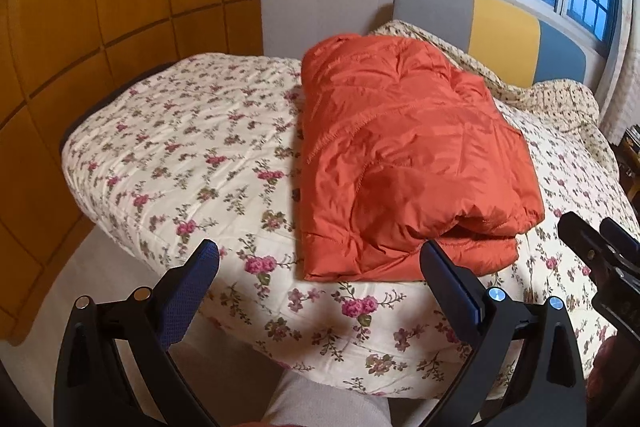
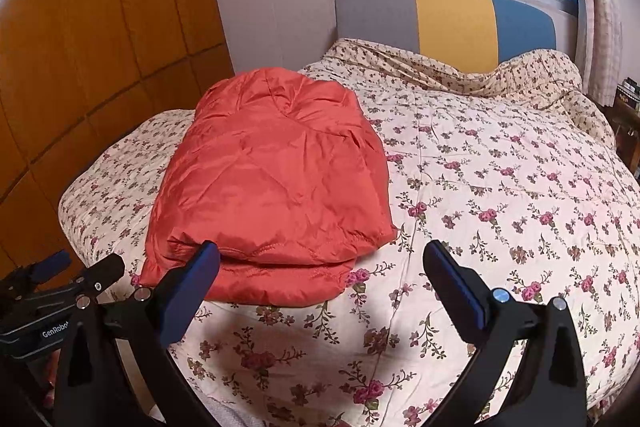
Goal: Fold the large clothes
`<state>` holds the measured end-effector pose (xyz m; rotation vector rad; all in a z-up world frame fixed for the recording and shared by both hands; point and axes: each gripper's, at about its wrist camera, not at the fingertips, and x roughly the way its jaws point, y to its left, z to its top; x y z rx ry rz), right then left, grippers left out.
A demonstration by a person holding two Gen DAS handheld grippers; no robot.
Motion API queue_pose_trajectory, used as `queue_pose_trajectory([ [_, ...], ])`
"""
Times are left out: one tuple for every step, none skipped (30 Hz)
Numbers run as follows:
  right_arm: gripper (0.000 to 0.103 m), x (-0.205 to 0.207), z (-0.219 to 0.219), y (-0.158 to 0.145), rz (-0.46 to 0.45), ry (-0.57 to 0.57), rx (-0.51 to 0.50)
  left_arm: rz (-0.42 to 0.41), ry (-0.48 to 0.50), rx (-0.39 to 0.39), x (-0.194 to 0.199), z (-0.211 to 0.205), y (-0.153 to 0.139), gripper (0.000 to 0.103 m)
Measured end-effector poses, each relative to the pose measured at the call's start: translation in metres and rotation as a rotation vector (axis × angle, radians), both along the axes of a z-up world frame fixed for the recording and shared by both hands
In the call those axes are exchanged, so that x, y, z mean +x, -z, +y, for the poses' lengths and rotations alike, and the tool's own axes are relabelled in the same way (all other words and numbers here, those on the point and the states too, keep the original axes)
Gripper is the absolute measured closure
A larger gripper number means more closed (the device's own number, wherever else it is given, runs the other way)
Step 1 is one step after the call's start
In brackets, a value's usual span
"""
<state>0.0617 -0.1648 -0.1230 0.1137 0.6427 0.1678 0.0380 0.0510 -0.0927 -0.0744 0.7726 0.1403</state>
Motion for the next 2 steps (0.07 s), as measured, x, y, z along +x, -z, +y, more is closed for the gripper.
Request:
queue_pose_trajectory([
  [0.002, 0.0023, -0.0022, 0.0016, 0.007, 0.006, 0.002, 0.011, 0.000, 0.004, 0.0025, -0.0005, 0.0022, 0.003],
  [0.002, 0.0044, -0.0044, 0.0028, 0.011, 0.012, 0.004, 0.019, 0.001, 0.009, 0.0044, -0.0009, 0.0038, 0.003],
])
